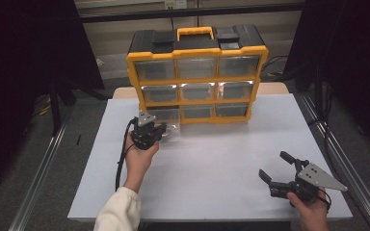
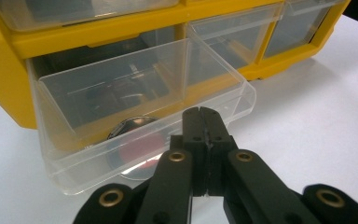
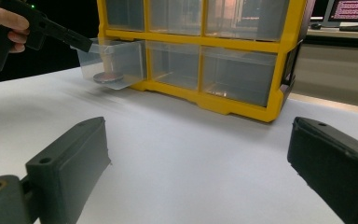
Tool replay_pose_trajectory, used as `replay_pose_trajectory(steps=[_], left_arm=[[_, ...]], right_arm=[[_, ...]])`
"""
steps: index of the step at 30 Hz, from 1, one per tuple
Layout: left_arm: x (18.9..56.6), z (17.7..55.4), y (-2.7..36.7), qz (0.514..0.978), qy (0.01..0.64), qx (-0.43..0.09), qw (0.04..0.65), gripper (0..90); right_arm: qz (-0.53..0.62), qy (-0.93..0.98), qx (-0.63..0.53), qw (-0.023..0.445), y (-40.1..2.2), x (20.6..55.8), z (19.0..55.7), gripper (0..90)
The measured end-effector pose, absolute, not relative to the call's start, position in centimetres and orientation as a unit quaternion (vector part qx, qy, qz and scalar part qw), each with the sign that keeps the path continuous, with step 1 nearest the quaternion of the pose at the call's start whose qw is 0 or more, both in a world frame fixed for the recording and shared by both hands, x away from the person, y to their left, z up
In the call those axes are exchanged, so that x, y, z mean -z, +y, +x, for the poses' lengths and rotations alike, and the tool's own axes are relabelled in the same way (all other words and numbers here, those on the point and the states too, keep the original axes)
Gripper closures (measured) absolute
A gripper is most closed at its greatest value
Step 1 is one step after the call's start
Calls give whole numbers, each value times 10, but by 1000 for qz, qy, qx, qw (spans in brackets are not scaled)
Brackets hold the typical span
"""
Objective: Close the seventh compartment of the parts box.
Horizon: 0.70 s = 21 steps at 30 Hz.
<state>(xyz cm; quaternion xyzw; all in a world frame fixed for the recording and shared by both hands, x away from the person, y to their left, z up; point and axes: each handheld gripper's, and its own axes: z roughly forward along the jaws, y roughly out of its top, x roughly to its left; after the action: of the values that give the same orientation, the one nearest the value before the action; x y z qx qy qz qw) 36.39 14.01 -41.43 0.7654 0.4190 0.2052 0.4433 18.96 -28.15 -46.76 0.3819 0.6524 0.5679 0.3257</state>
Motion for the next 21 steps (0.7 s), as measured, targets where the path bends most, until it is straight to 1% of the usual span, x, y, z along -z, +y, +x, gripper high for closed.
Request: replay_pose_trajectory(steps=[21], left_arm=[[415, 366, 139, 760, 420, -211, 449, 900]], right_arm=[[383, 651, -568, 327, -282, 468, 189, 48]])
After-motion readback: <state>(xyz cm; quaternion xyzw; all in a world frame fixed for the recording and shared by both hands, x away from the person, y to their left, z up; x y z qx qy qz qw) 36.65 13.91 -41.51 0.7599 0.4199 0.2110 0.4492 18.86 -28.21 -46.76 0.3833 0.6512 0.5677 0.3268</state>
